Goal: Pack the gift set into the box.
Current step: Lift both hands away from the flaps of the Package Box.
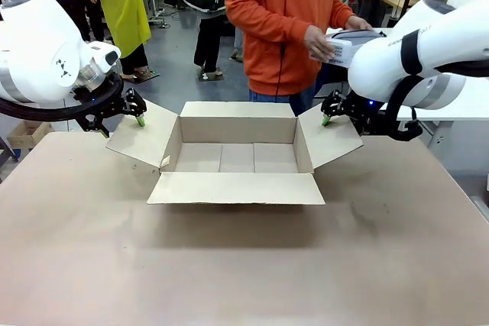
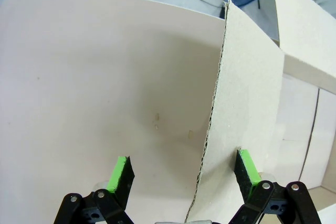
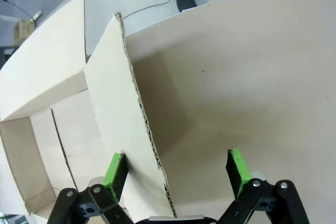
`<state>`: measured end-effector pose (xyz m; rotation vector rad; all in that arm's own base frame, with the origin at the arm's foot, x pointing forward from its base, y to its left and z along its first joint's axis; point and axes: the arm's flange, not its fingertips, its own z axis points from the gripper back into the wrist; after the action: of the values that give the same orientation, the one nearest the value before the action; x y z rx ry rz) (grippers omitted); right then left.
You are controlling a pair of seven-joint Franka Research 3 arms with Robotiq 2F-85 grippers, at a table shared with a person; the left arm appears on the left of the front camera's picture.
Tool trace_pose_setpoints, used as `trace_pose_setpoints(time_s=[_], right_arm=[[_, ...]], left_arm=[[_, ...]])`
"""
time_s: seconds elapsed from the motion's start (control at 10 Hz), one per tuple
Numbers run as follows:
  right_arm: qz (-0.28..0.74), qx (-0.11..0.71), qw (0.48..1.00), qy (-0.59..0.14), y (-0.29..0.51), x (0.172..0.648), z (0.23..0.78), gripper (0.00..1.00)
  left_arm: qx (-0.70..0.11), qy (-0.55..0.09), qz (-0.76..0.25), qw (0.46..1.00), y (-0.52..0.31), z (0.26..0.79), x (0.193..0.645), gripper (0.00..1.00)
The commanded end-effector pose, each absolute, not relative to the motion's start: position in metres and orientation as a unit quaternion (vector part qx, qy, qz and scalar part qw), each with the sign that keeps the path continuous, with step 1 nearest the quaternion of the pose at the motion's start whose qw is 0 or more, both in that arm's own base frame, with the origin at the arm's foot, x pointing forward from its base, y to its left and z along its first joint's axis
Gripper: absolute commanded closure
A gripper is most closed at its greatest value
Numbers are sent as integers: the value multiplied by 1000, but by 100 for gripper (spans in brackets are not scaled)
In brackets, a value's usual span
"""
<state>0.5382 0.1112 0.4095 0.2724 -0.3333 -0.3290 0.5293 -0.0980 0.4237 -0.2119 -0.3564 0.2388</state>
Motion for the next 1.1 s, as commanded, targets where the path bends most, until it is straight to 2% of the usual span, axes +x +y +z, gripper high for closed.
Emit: trace_pose_setpoints(time_s=[0.0, 1.0], right_arm=[[-171, 128, 964, -161, 114, 540, 416, 0], [-171, 128, 964, -161, 114, 540, 416, 0]], left_arm=[[-97, -178, 126, 971, -99, 425, 527, 0], [-97, -178, 126, 971, -99, 425, 527, 0]])
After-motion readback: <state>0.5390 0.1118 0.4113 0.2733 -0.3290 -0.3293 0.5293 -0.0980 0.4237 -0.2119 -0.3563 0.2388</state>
